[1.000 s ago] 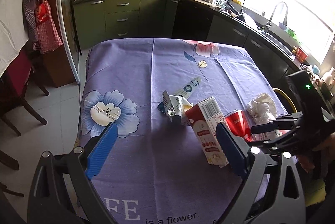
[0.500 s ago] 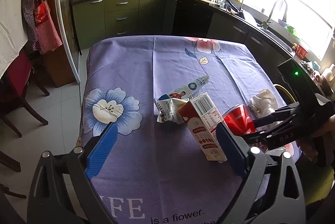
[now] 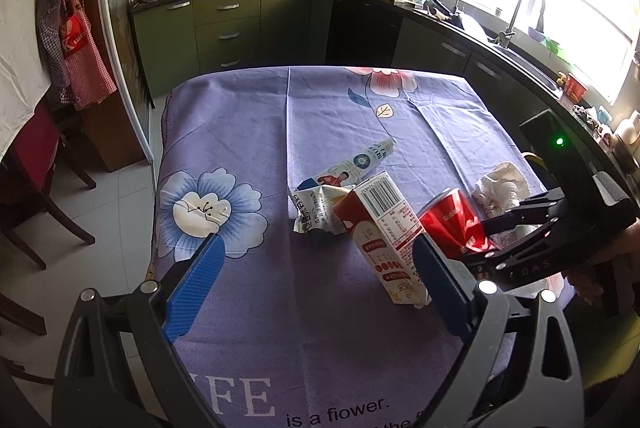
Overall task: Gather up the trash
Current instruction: 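Grasp the red Coca-Cola can with the right gripper, then carry the can over the bin and open the right gripper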
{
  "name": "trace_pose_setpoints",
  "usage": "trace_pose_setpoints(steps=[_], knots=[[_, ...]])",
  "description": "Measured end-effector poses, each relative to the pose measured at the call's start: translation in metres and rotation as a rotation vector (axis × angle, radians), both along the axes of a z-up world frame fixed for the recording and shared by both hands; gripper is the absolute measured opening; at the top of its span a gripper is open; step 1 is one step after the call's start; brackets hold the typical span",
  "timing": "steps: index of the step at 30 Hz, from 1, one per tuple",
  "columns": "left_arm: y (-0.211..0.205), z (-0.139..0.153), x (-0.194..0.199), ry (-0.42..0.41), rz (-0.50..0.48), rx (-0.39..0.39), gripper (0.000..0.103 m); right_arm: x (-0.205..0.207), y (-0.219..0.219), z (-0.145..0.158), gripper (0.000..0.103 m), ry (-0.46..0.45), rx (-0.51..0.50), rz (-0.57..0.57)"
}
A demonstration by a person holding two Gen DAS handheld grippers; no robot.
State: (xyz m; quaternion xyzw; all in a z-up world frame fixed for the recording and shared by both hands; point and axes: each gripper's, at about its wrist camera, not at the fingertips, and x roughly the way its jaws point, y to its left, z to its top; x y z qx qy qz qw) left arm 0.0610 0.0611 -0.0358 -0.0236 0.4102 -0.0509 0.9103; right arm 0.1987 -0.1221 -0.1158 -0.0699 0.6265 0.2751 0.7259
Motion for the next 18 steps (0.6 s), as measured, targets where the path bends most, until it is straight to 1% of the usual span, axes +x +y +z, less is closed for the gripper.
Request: trace_pose_setpoints(steps=[6,10,12,15,18], knots=[[-0.007,0.002,0.001,0.004,-0.007,0.018,0.09,0.006,-0.009,0.02,0.071,-0.063,0.014,-0.019],[-0.011,0.004,0.001,0.002,-0.018,0.03,0.09,0.01,-0.023,0.039,0.071,-0.101,0.048,-0.044],[-0.012,0.005,0.001,0.002,-0.022,0.035,0.09,0.013,-0.039,0.053,0.071,-0.128,0.07,-0.074],[-0.016,0.006,0.002,0.005,-0.027,0.043,0.09,0.019,-0.078,0.073,0.071,-0.172,0.09,-0.146],[-0.02,0.005,0.004,0.012,-0.031,0.047,0.09,0.026,-0.137,0.084,0.071,-0.229,0.063,-0.27]])
